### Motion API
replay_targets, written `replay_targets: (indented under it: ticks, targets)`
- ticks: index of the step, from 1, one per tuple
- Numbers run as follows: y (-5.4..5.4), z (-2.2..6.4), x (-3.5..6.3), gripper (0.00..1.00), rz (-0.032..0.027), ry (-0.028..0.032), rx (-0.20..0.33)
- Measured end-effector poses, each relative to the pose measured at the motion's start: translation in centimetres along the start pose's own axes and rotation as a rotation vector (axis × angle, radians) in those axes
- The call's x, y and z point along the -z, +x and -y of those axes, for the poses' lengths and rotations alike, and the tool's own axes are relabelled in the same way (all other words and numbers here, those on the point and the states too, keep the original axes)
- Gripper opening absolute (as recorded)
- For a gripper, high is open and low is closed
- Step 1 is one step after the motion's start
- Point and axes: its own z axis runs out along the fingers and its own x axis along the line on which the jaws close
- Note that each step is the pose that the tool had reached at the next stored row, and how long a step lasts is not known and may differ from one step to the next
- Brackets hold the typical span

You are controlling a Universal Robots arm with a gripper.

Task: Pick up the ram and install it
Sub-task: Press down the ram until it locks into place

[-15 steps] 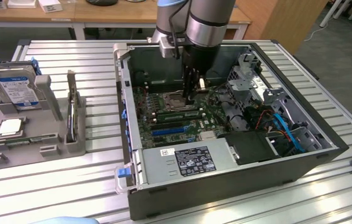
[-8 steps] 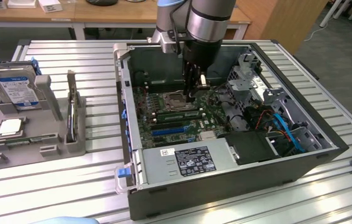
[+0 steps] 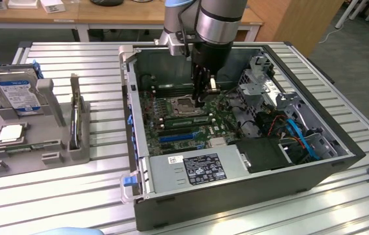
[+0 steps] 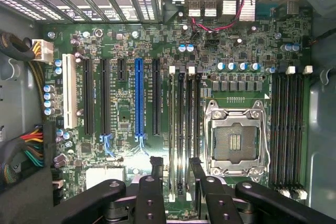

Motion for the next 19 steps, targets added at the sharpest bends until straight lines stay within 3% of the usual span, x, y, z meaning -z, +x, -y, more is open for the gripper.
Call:
replay_targets:
  ticks: [5, 9, 14, 16, 19]
  targets:
    - [0.0, 0.0, 0.0, 0.32, -0.0001, 0.0, 0.0]
    - [0.0, 0.0, -0.03, 0.13, 0.0, 0.0, 0.0]
    - [-0.1, 0.0, -0.04, 0.1, -0.0001, 0.0, 0.0]
    - [-0.1, 0.38, -0.06, 0.1, 0.0, -0.0011, 0.0]
    - [-0.1, 1.64, -0.13, 0.1, 0.0, -0.0013, 0.0]
